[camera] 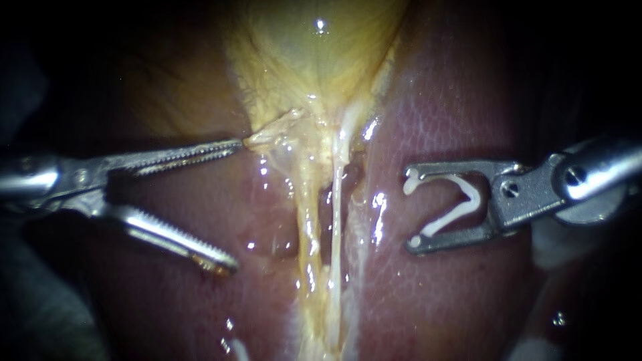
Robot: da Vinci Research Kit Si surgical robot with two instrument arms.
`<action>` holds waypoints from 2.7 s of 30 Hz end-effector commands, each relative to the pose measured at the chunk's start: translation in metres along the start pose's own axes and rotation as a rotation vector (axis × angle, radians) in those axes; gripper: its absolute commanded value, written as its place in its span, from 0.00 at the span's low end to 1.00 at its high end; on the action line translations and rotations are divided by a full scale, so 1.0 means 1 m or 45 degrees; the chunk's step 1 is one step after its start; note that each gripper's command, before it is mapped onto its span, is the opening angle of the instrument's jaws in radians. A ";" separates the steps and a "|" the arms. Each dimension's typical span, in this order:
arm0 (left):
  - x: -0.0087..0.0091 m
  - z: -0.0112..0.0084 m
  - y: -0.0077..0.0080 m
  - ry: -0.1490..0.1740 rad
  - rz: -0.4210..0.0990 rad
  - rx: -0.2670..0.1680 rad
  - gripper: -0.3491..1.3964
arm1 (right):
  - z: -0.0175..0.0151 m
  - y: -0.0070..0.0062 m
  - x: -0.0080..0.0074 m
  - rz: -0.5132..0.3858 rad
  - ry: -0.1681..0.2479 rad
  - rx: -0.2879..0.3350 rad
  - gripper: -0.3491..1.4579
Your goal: Grabbing gallbladder
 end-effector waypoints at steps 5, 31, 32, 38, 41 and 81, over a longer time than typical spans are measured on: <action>0.0002 0.0000 -0.0005 -0.011 -0.002 -0.004 0.83 | -0.0002 0.0000 -0.0001 0.000 0.000 0.001 0.47; 0.0024 0.0068 -0.0087 -0.278 -0.348 0.072 0.61 | -0.0006 -0.0001 -0.0002 -0.001 0.001 0.003 0.47; 0.0024 0.0067 -0.0087 -0.277 -0.355 0.073 0.60 | -0.0006 -0.0001 -0.0002 -0.001 0.001 0.003 0.47; 0.0023 0.0065 -0.0086 -0.290 -0.430 0.082 0.43 | -0.0006 -0.0001 -0.0002 -0.001 0.001 0.003 0.47; 0.0024 0.0062 -0.0086 -0.291 -0.451 0.095 0.36 | -0.0006 -0.0001 -0.0002 -0.001 0.001 0.003 0.47; 0.0107 -0.0029 -0.0078 -0.284 -0.594 0.217 0.00 | -0.0006 0.0000 -0.0002 -0.001 0.001 0.003 0.47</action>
